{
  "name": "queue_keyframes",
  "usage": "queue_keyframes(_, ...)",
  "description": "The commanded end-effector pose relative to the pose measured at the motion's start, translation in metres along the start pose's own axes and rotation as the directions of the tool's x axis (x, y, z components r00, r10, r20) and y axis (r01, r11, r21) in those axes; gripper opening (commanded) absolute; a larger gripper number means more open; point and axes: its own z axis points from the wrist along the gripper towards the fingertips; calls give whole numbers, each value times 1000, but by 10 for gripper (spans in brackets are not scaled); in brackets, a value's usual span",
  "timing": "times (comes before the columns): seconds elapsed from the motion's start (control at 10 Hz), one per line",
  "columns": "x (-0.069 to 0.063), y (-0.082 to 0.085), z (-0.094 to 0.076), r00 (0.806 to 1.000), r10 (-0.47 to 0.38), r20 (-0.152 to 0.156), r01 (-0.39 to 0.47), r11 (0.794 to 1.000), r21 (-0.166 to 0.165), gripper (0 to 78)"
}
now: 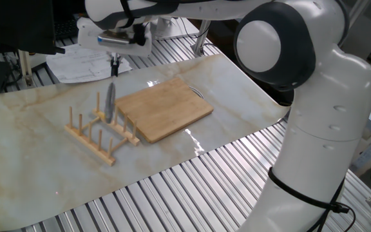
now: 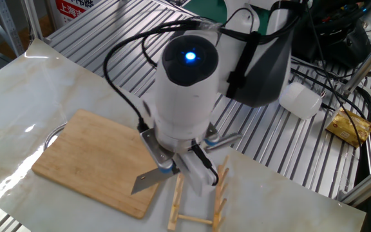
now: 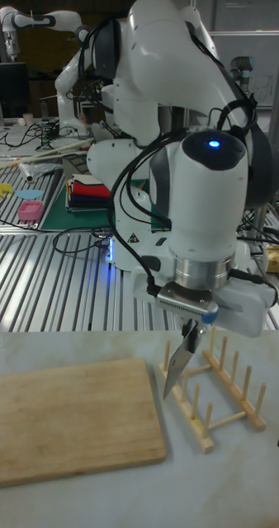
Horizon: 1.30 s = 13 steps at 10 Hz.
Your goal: Put the knife on the cutting board
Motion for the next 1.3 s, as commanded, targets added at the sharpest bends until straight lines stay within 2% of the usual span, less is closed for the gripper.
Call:
queue_keyframes(0.1, -22, -19, 2, 981, -190, 24, 190, 981, 28, 12)
queue_keyframes(0.6, -34, -33, 9, 960, -278, 24, 277, 960, 41, 12)
queue_keyframes(1.1, -43, -44, 22, 935, -353, 21, 351, 933, 80, 12)
queue_keyframes(1.3, -45, -46, 26, 932, -361, 20, 359, 930, 74, 12)
